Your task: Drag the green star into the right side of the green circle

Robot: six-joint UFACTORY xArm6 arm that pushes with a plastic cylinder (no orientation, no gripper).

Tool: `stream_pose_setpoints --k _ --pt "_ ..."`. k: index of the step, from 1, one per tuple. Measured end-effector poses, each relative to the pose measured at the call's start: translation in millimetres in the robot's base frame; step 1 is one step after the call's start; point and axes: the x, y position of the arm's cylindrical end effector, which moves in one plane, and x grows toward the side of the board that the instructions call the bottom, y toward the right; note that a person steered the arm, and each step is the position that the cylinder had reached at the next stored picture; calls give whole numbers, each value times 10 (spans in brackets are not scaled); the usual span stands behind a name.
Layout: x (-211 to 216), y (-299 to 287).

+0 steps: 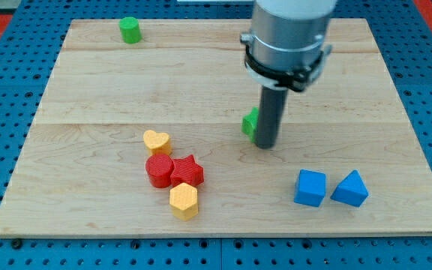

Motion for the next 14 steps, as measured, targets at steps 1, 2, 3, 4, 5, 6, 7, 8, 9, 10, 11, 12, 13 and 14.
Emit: stream_pose_setpoints --k 1,2,3,4,5,6,7,8,9,10,11,12,13,14 --pt "-408 -645" --pt "-493 -428" --pt "-2 -156" --pt "196 163" --pt "-261 308" --pt "-689 -196" --pt "-1068 -834" --pt "-1745 -1449" --pt "-1900 -1289" --pt "-1629 -1172" --pt "-1306 -1106" --pt "-1304 -634" --pt "-1495 -650" --pt "-1810 -970"
